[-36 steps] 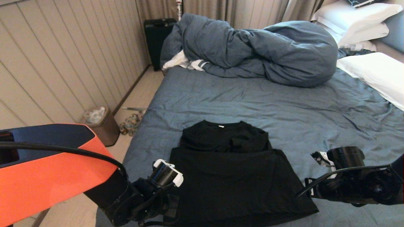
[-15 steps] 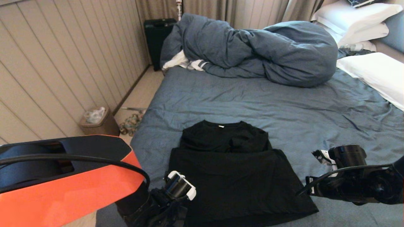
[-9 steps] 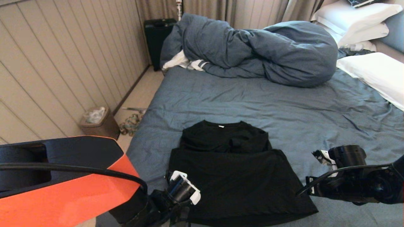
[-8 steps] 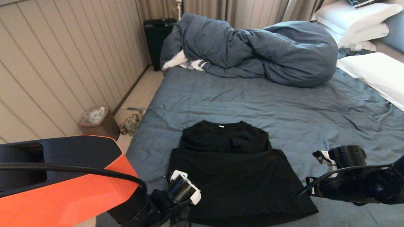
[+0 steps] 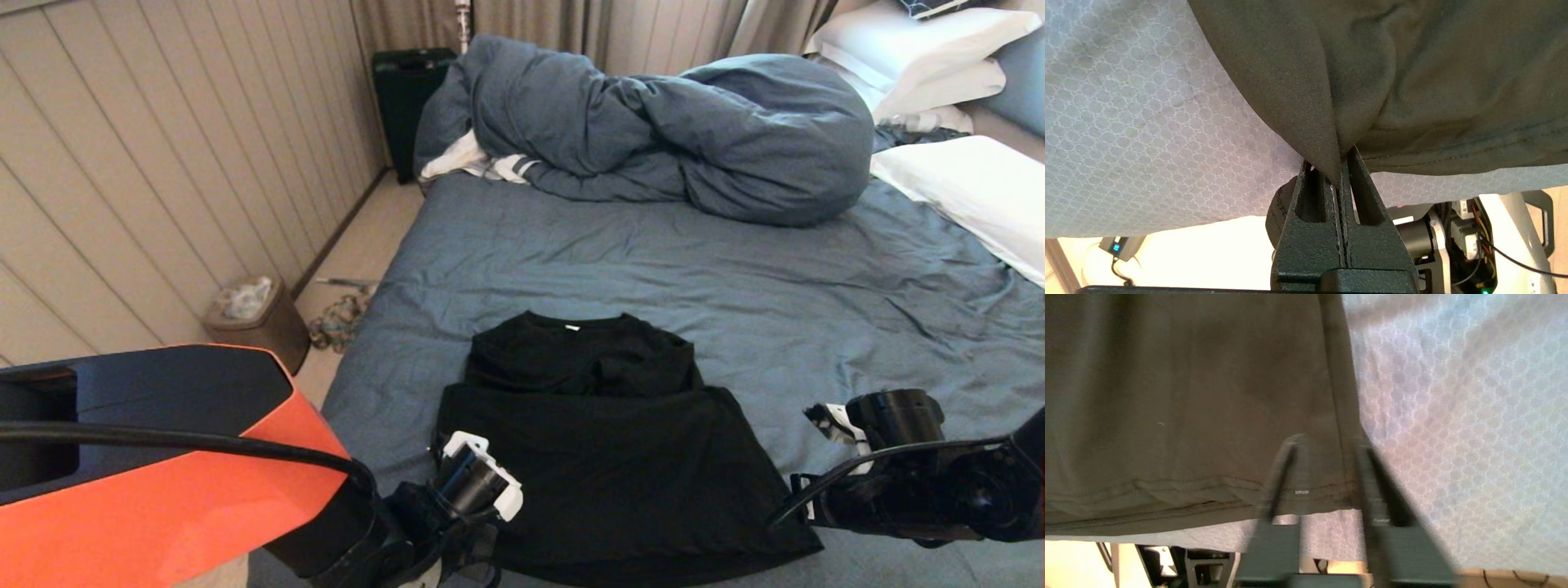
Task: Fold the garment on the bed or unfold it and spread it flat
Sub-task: Fold the black T-shirt
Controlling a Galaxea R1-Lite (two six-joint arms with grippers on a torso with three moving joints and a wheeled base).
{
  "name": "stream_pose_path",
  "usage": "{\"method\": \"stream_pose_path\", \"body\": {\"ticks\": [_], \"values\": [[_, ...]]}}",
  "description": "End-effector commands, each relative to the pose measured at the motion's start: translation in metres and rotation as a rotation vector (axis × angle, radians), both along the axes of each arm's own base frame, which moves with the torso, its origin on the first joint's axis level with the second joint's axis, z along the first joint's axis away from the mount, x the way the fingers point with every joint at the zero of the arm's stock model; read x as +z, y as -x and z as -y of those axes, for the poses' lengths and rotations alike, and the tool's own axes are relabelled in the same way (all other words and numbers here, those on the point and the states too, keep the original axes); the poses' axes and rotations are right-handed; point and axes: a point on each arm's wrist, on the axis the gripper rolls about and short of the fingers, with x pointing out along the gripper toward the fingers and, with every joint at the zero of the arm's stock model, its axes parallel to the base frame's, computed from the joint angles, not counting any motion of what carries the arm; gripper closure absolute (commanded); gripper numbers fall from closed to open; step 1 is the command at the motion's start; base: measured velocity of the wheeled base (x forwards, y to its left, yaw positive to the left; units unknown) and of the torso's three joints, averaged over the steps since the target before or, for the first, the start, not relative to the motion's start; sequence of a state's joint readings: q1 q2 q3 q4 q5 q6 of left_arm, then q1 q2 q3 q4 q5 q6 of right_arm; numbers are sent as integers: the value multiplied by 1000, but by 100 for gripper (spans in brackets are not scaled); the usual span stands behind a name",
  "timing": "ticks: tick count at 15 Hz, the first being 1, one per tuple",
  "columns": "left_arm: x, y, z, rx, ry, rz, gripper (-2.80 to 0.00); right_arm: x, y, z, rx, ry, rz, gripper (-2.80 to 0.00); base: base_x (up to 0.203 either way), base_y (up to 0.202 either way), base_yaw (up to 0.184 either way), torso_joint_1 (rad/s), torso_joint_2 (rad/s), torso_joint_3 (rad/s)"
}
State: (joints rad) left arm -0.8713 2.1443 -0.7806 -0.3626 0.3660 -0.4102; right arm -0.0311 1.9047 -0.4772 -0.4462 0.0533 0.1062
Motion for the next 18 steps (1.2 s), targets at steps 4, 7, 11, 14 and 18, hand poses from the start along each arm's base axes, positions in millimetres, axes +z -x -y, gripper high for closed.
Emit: {"method": "stream_pose_path", "body": {"ticks": [4,7,11,14,18], "values": [[-1,0,1,7,1,0,0,-11,-2,-1,7,-2,-38,-280,0,0,0,0,0,0],[-1,0,0,9,1,0,0,-14,-2,-2,12,-2,-52,-280,0,0,0,0,0,0],[-1,0,0,8,1,0,0,-23,-5,-4,19,-2,-82,-280,0,0,0,0,0,0],[-2,0,0,8,-2,-2,0,-27,-5,-10,41,0,-96,0,0,0,0,0,0,0],[-4,-1,1,7,-3,-5,0,-31,-7,-14,50,-1,-48,0,0,0,0,0,0,0]]}}
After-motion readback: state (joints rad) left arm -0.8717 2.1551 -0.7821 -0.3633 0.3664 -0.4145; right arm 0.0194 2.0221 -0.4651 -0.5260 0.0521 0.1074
